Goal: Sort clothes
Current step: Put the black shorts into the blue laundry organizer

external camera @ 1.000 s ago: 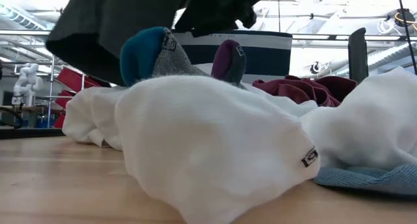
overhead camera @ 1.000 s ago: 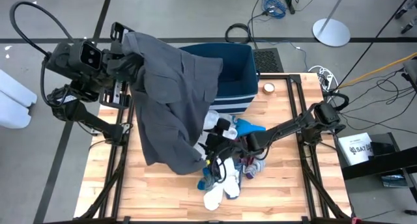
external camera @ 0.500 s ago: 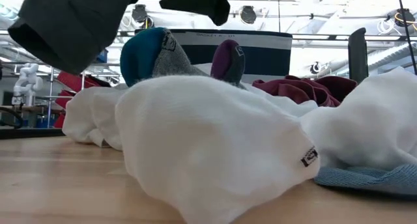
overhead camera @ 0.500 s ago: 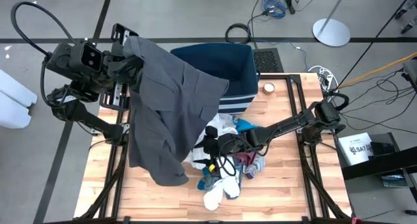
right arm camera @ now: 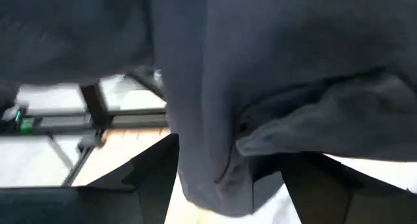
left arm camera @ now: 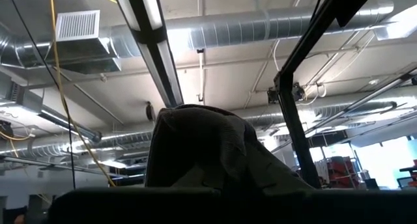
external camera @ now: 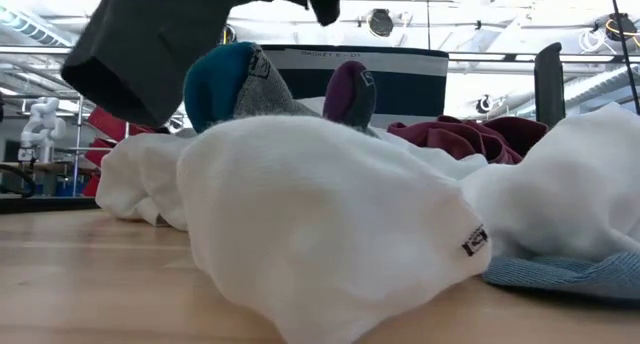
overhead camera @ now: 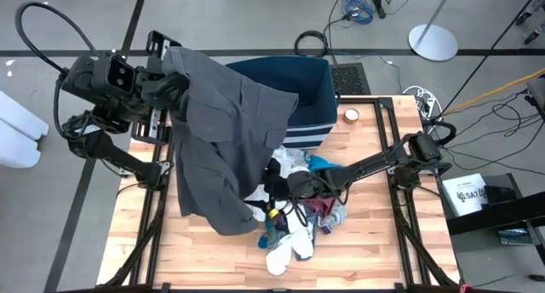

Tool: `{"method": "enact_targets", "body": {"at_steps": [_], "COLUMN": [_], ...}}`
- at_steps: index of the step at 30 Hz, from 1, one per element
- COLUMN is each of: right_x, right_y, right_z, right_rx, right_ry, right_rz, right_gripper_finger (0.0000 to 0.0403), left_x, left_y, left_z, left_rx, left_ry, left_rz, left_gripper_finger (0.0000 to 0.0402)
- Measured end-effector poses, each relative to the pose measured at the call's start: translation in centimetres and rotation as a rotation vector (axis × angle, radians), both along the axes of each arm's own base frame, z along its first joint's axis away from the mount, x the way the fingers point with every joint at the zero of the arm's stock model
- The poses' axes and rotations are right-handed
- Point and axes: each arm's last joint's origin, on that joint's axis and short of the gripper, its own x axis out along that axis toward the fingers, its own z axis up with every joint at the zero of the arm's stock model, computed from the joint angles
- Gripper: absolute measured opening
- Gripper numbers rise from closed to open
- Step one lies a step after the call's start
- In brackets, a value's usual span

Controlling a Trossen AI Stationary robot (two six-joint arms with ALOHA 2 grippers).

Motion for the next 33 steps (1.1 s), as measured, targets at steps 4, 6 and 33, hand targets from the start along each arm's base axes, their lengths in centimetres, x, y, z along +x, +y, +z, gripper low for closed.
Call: {"method": "enact_targets", "body": {"at_steps": [4,6,33], "right_x": [0.3,0.3,-9.6], "right_y": [-0.1,-0.2,-7.1], "right_z": [-1.1,-1.1,13.9], "right_rx": [-0.009,-0.017,-0.424], "right_ry": [0.044,0.045,-0.167], "right_rz": [-0.036,-0.050,-0.478], "right_gripper_finger": [0.0194,0.0139,0.0001], "left_x": [0.2,0.4,0.9], "left_y": [0.0,0.0,2.8], "left_z": [-0.2,-0.3,-0.7], "left_rx": [0.002,0.003,-0.097], "left_ry": [0.021,0.034,0.096], "left_rz": [0.001,0.001,0.237], "left_gripper_finger": [0.0015,0.0015,0.0015]}}
